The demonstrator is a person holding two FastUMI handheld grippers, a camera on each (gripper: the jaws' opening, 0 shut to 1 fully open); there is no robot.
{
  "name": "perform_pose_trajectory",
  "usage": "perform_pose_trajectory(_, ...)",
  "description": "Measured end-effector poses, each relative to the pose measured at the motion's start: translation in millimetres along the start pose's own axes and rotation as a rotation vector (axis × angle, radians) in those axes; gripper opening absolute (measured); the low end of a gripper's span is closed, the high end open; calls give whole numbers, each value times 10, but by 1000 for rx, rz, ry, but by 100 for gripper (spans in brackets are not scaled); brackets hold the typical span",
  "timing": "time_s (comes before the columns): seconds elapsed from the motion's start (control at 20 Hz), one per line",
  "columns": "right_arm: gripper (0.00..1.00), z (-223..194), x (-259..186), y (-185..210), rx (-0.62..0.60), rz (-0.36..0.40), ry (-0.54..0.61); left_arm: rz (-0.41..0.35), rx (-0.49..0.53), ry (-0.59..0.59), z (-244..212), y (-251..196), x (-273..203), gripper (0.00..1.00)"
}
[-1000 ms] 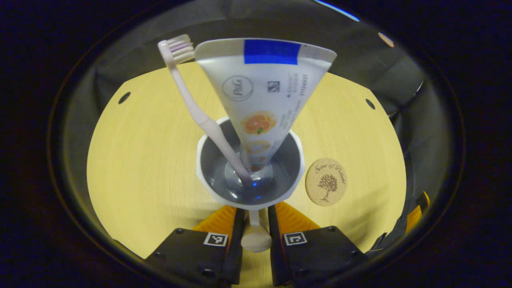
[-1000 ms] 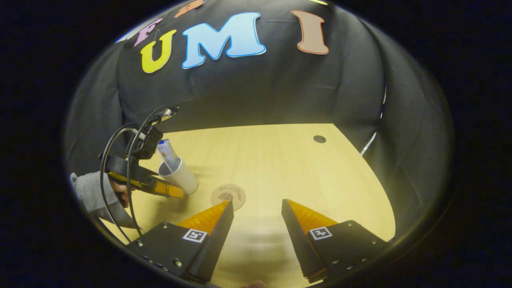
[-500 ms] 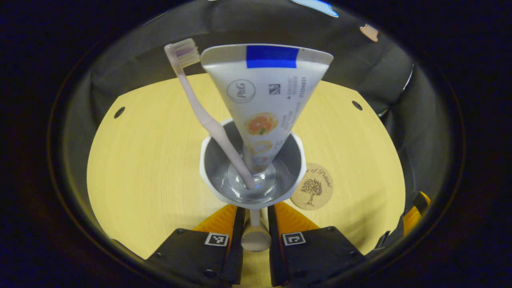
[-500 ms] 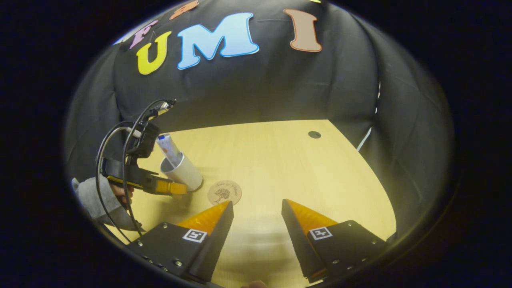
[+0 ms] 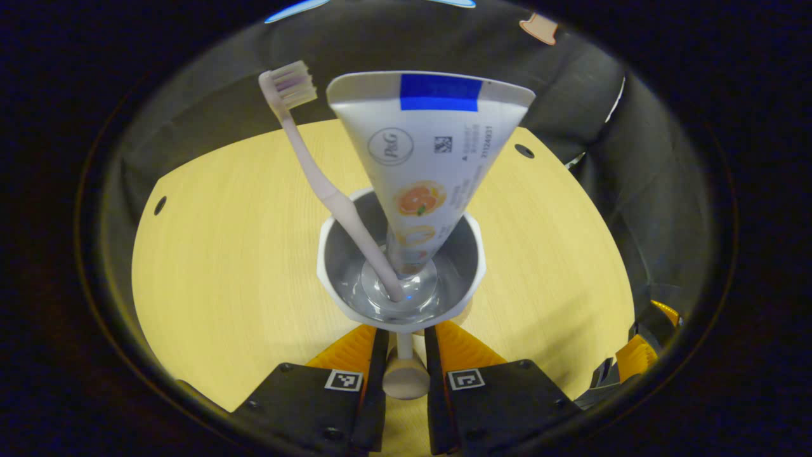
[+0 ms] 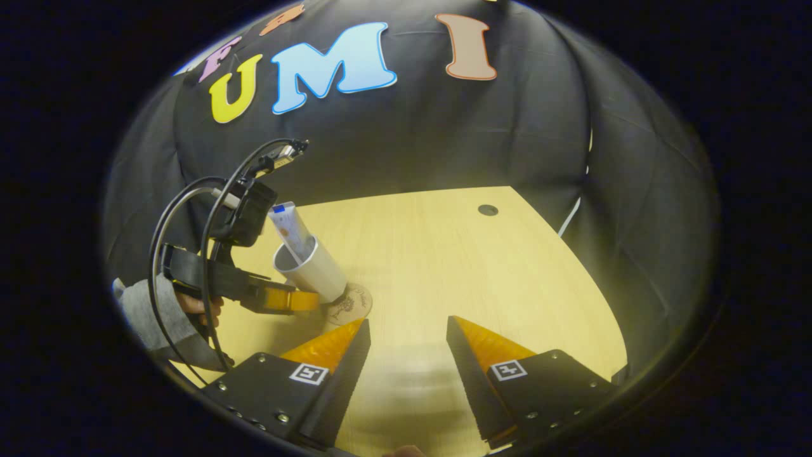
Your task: Put the toothbrush and toothpaste on the desktop into the cup, then pick up the cup and place it on the coaster on the desktop.
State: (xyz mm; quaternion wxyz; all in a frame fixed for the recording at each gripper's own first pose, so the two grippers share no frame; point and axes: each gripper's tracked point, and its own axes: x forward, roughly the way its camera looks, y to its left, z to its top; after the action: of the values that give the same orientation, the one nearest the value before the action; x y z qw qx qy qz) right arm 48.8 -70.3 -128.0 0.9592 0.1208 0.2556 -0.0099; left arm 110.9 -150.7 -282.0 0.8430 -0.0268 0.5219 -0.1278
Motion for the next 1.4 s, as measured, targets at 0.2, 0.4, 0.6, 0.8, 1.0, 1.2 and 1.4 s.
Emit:
perform_pose_trajectory(0.2, 78, -48, -59, -147, 29, -22, 0, 11, 38, 32, -63, -90, 103, 36)
perform_pose_trajectory(0.4, 78, -35, -86, -134, 70, -19, 9, 21, 62, 56, -146, -179, 149, 35)
perform_pose_trajectory(0.6, 78, -44, -81, -152, 50, -25, 5, 50, 79, 53, -157, -190, 159, 35)
perform_pose_trajectory(0.8, 78, -22, -101, -137, 28, -8, -6, 63, 76, 40, -162, -164, 141, 36)
perform_pose_trajectory(1.0, 78, 30, -161, -114, -11, 15, -31, 70, 79, -41, -64, -232, -68, 36)
perform_pose_trajectory(1.2, 78, 124, -363, -20, -58, 51, -77, 65, 23, -135, -66, -251, -433, 49)
perform_pose_trajectory(1.4, 78, 248, -509, 99, -106, 87, -127, 88, -51, -271, -73, -125, -968, 59)
